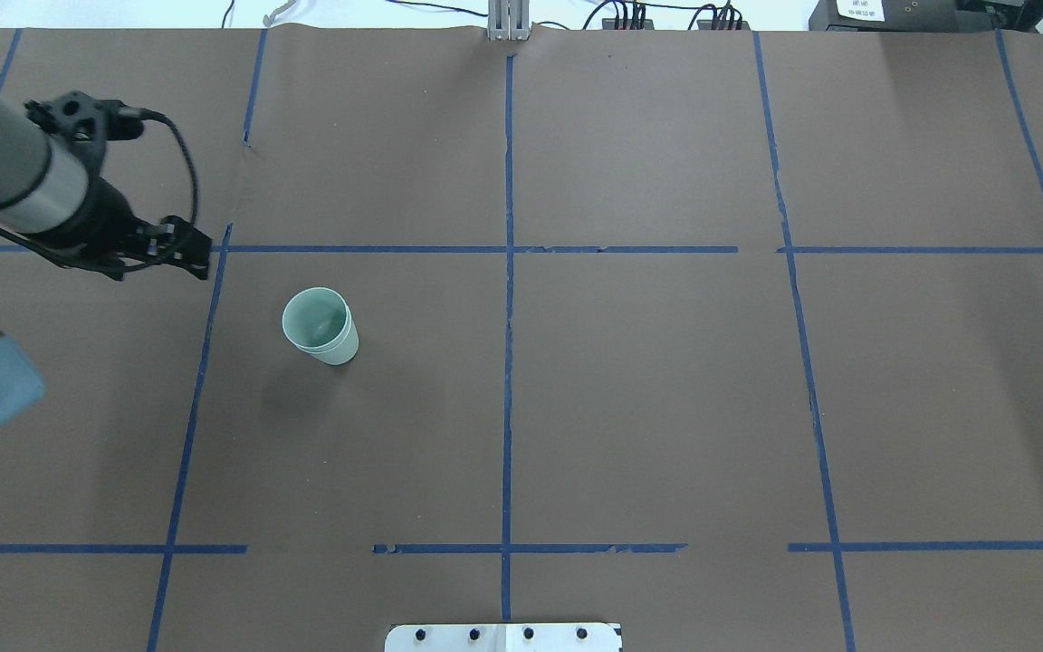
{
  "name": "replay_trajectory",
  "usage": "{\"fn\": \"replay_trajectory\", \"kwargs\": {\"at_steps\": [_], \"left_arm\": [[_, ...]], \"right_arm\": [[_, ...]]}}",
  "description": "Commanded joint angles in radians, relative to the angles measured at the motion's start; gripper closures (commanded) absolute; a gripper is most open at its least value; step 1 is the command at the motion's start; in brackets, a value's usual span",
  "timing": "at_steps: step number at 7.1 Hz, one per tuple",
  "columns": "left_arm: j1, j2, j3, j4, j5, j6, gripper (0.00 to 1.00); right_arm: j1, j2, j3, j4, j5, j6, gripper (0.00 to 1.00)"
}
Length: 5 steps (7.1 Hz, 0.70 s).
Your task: Stack cups
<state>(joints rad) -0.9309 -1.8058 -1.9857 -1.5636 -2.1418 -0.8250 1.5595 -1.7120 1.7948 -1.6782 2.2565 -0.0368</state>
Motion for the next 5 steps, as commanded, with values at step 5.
{"fn": "replay_trajectory", "kwargs": {"at_steps": [5], "left_arm": [[-0.592, 0.382, 0.186, 0.002, -0.093, 0.916, 0.00]], "right_arm": [[0.001, 0.000, 0.000, 0.000, 0.000, 0.000, 0.00]]}}
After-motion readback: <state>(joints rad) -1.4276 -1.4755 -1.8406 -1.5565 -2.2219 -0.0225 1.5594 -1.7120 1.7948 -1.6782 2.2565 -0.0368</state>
